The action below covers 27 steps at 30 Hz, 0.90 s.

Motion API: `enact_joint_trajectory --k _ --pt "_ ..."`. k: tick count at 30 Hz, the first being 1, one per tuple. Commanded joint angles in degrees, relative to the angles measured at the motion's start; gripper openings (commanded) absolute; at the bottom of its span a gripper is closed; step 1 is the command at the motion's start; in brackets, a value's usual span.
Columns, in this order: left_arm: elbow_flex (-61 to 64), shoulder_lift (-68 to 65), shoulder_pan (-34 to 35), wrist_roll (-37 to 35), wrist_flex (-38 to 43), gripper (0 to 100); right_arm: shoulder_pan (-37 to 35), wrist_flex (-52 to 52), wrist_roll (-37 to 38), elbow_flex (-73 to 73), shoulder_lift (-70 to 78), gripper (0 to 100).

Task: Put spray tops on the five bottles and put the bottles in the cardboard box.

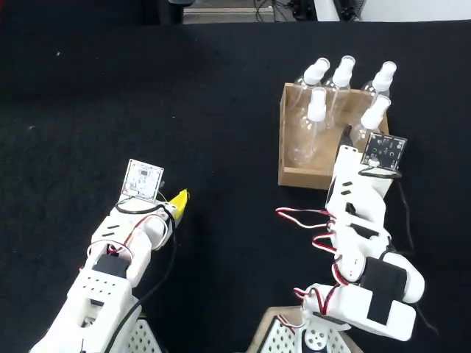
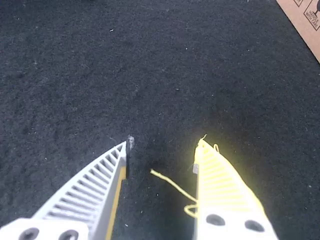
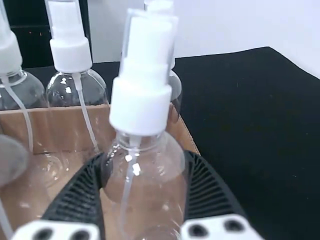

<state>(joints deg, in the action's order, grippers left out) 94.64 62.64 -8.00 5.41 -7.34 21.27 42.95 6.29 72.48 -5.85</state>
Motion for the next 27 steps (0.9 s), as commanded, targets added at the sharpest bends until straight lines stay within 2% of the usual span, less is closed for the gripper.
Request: enact_joint_trajectory --k 1,4,10,21,27 --pt "-0.4 1.0 -0.2 0.4 1.2 21 1.1 1.3 0.4 -2.1 0.0 1.3" --pt "-0.4 1.0 -0.2 0.4 1.2 21 1.2 1.3 0.4 -2.0 -0.2 1.9" --pt "-0.7 1.0 -0.2 0.4 1.2 21 0.4 1.7 0.4 -0.7 -0.4 15.8" --pt "-0.7 1.0 -0.2 0.4 1.2 21 -0.3 1.7 0.8 -0.5 -0.4 18.1" --pt "-0.7 1.0 -0.2 0.4 1.2 21 -1.5 1.6 0.7 -0.3 -0.4 36.6"
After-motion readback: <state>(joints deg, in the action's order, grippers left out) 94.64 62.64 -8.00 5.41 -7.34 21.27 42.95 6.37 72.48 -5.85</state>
